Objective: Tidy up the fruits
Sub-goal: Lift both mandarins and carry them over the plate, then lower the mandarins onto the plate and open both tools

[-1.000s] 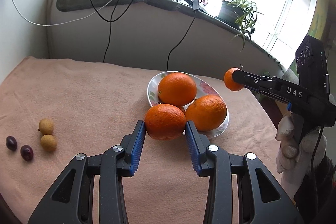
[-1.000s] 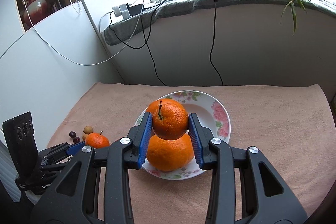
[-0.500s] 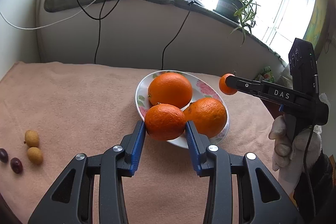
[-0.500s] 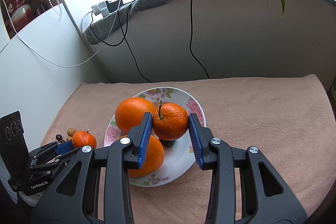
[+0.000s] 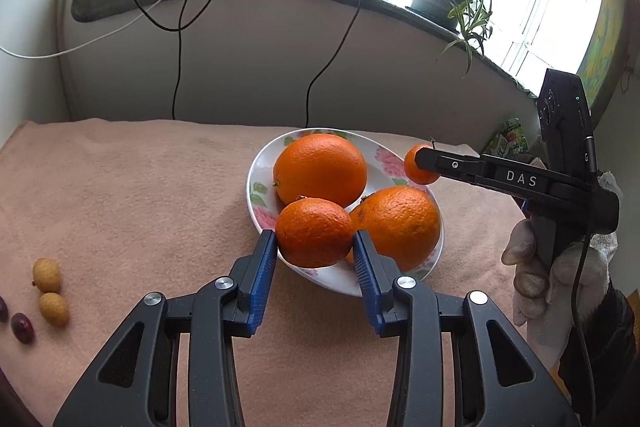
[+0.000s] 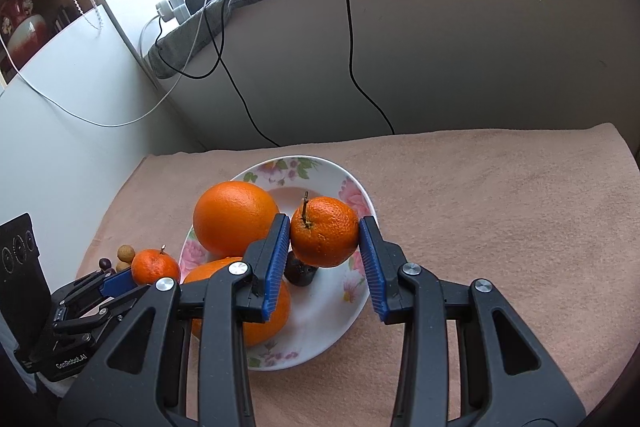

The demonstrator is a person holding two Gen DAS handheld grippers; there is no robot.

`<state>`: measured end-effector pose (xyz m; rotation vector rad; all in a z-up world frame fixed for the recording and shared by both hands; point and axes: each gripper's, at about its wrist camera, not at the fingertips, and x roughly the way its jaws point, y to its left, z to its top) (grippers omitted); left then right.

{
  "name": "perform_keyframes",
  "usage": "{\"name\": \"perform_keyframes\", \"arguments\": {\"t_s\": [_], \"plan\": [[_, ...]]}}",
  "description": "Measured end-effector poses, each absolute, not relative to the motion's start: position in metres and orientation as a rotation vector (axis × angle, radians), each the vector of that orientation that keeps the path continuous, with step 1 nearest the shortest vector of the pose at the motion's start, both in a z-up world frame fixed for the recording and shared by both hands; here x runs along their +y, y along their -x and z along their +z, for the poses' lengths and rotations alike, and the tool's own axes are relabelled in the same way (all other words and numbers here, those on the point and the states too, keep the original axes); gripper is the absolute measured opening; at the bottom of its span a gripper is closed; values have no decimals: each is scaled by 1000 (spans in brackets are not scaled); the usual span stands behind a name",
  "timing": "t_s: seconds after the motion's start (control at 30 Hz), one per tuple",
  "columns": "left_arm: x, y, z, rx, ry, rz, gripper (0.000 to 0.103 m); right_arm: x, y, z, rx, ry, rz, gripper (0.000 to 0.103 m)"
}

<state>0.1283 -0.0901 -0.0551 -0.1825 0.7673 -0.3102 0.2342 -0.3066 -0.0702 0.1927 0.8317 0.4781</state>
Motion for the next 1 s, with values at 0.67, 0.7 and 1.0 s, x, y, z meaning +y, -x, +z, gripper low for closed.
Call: {"name": "perform_keyframes", "arguments": {"t_s": [0.67, 0.7, 1.0], "plan": [[-91, -130, -47, 735, 175, -308, 58, -308, -232, -66, 804, -215, 489, 80], [-91, -130, -47, 734, 172, -305, 64, -308, -232, -65, 804, -213, 488, 80], [-93, -132, -49, 761, 144, -243, 81, -301, -227, -61, 802, -168, 463, 88]]}}
